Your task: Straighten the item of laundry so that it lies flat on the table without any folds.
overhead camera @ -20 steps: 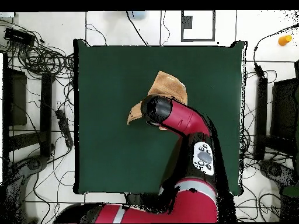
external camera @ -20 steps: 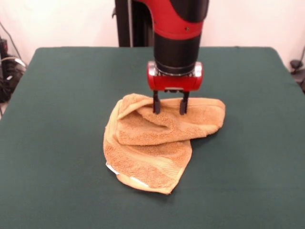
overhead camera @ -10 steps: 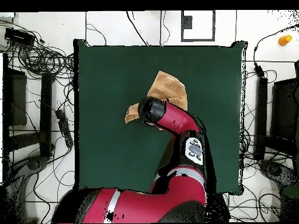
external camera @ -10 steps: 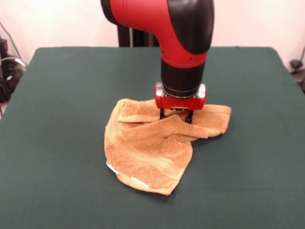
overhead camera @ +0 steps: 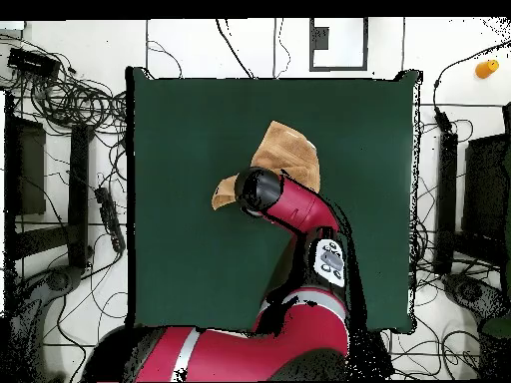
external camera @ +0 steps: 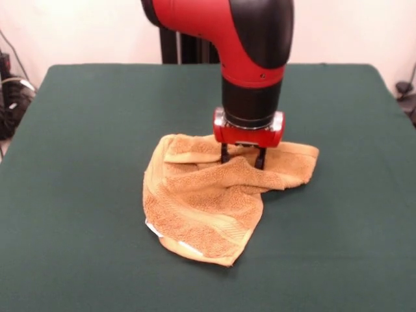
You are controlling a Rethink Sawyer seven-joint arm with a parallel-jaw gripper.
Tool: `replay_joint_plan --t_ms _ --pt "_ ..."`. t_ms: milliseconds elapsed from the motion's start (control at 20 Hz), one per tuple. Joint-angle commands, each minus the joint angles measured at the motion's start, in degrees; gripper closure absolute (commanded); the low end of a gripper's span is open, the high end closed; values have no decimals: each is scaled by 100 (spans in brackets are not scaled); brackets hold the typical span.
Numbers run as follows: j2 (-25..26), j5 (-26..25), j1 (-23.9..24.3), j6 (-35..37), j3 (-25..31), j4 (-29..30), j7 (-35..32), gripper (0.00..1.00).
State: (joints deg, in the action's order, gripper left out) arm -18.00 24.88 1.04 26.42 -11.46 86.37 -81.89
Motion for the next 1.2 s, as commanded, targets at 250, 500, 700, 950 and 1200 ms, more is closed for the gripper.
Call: replay_joint_plan --t_ms 250,500,700,950,1200 --pt "-960 703 -1041 279 -50 1841 -2965 0" --pt "-1473 809 -1250 794 -65 2234 -3293 0" --pt "-1608 781 -1321 1103 17 2180 -3511 0" --pt "-1552 848 -1253 1038 345 2112 -3598 0" --pt "-1538 995 -1337 913 509 2087 -3778 0"
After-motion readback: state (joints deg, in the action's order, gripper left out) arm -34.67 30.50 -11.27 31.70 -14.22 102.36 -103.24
